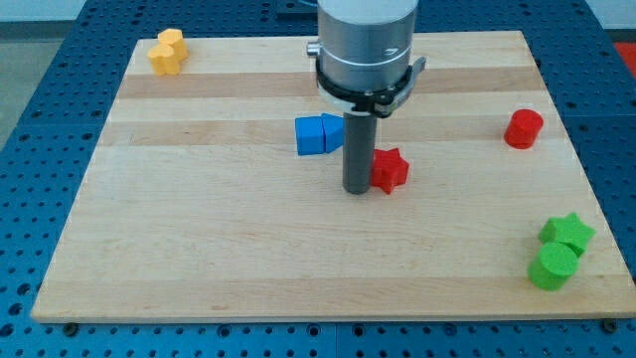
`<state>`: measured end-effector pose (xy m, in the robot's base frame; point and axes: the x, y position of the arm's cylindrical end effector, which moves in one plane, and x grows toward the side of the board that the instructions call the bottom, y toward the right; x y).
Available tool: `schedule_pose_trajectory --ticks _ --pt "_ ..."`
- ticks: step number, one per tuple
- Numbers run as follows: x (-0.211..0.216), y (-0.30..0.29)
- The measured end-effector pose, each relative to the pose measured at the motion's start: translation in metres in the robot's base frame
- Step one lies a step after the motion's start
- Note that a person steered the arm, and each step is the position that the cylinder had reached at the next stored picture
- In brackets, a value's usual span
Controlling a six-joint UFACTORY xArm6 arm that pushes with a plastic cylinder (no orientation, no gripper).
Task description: Push the red star to the bottom left of the red circle
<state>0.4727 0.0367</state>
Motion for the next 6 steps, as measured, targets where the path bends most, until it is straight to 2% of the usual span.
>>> schedule_pose_trajectory --ticks 2,3,5,6 --pt "-0.001 0.066" --pt "-0.005 0.075" --pt "-0.015 0.01" --pt "-0.022 0.025"
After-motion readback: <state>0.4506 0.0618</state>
